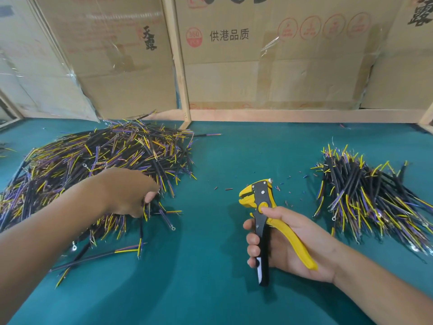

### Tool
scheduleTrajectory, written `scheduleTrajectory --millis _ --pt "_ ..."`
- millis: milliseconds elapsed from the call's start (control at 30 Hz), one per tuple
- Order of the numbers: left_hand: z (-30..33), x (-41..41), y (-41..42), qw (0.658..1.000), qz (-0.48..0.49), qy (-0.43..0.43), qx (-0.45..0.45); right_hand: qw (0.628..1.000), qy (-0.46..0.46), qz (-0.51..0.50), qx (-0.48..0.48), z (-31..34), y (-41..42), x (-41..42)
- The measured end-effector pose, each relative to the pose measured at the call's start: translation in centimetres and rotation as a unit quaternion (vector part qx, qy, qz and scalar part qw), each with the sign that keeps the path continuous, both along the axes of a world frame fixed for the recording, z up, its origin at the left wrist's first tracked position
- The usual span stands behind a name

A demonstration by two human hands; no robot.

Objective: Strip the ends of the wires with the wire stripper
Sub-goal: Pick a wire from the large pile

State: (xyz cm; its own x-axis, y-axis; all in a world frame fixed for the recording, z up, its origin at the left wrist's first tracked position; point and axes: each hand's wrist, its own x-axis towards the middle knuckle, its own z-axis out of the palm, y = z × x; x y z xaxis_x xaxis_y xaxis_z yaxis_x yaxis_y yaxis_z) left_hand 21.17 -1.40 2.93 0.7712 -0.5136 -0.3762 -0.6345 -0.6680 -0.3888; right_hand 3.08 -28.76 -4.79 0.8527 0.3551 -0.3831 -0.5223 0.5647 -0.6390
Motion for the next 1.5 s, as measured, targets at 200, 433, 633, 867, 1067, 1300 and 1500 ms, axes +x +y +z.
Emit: scheduleTrajectory --millis 200,433,633,867,1067,1300,1500 --pt "-1.3 0.0 -0.2 1.000 0.014 -0.009 -0.005 1.000 0.001 -0.001 0.004 0.0 0.1 -0.1" --pt "-1.4 0.1 -0.2 0.986 -0.007 -0.014 -0.166 1.000 0.003 -0.002 0.000 -0.2 -0.1 0.1" --pt "-1.0 -0.2 -0.8 0.997 -0.061 -0.002 -0.044 1.000 -0.001 0.007 0.010 -0.4 -0.2 0.1" --pt "-1.8 -1.0 -1.7 0.978 -0.175 -0.102 0.053 1.000 0.005 0.001 0.007 -0.3 -0.2 0.0" --pt "-2.1 -0.6 -1.2 0.967 -0.213 -0.112 -0.081 1.000 0.008 -0.001 0.002 -0.2 -0.1 0.0" --pt "-2.0 -1.4 -3.4 0.860 -0.108 -0.012 -0.499 1.000 0.010 -0.003 0.007 -0.1 -0.1 0.1" --pt "-0.8 -3.2 -7.9 0.633 0.045 0.295 -0.714 1.000 0.007 -0.009 0.012 0.0 0.0 0.0"
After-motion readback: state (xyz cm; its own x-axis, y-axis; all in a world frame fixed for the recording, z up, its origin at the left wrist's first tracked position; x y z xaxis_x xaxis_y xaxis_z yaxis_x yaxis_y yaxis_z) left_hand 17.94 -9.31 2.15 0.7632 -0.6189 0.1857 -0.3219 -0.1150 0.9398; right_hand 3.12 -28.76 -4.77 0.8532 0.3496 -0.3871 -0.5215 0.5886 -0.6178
